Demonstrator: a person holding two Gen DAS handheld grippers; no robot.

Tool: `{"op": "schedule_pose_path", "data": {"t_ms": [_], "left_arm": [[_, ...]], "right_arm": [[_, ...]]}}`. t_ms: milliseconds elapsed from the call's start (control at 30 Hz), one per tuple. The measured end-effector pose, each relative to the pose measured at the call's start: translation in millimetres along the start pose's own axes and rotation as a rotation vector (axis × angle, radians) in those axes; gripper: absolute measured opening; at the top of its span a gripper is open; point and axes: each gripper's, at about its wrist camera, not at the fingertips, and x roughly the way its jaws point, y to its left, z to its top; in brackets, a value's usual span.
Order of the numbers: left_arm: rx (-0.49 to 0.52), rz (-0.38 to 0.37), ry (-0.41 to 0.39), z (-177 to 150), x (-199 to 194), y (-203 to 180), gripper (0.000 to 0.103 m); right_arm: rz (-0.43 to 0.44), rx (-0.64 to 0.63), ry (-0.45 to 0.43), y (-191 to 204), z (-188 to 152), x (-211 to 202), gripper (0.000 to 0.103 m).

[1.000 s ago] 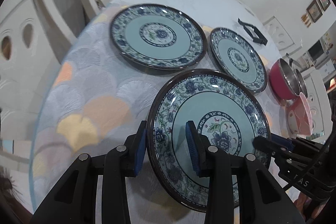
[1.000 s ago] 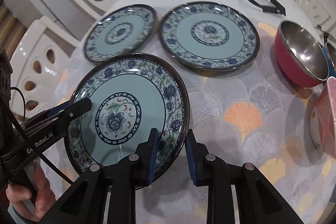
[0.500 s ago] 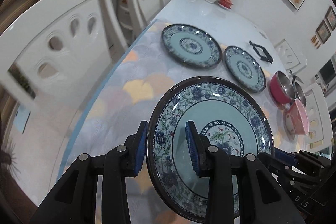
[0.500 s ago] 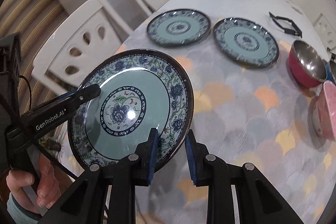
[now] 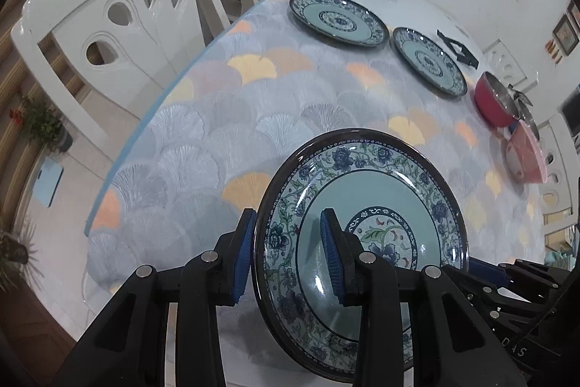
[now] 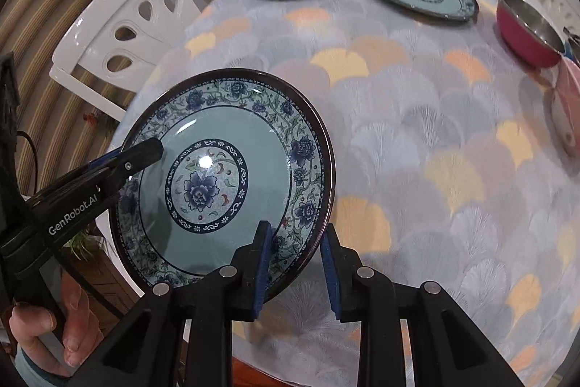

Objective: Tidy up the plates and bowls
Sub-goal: 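Carry the held plate with the right tool toward the other two plates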

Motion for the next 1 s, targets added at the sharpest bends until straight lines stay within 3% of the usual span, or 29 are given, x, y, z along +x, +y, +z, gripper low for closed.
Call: {"op": "schedule_pose_path", "data": {"t_ms": [300,600,833,1000], "left_arm": [[-0.03,0.048,-0.006,-9,11,10,0.033],[-0.1,0.092,-0.085,-6,-35,36,0.033],[-0.114,0.095,-0.143,-1,-71,31,0.034],[-0.083,0.098,-0.207,12,-99,21,0.042]], "right_arm": [[-0.067,-0.052,-0.005,5,-10,5,0.026],[-0.03,0.09,-0.052,-30,-17,-33,0.026],[-0.008,0.18,-0.09,-45,-19,-57,0.026],[0.008,0.201,-0.125,-46,-18,-69,0.026]]}}
